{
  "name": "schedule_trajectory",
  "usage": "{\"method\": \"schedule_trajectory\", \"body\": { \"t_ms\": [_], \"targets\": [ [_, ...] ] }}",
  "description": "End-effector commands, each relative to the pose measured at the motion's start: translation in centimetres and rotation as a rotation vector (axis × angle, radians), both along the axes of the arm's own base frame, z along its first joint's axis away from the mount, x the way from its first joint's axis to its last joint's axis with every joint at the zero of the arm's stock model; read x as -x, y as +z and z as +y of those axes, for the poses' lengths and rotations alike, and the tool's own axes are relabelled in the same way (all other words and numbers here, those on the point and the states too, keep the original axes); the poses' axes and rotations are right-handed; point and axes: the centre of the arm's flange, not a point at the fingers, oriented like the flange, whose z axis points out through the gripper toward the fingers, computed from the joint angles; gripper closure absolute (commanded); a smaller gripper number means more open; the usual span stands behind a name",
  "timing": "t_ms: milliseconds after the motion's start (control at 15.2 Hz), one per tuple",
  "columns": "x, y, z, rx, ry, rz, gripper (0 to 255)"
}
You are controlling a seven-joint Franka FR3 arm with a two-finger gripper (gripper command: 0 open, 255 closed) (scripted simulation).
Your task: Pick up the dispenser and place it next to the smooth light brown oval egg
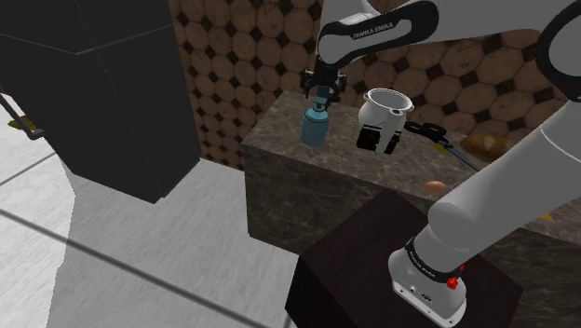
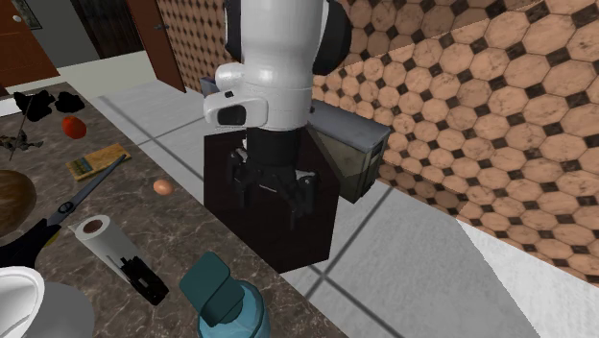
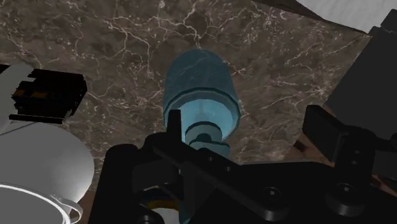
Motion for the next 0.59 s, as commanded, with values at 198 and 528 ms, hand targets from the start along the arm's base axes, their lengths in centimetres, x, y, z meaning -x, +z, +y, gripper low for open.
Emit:
{"method": "schedule_trajectory", "body": {
  "t_ms": [198,528],
  "targets": [
    [-4.3,-2.7,-3.7,0.032,-0.171,-0.035,0],
    [-5.9,-5.1,-5.6,0.043,-0.232,-0.048,0]
  ]
}}
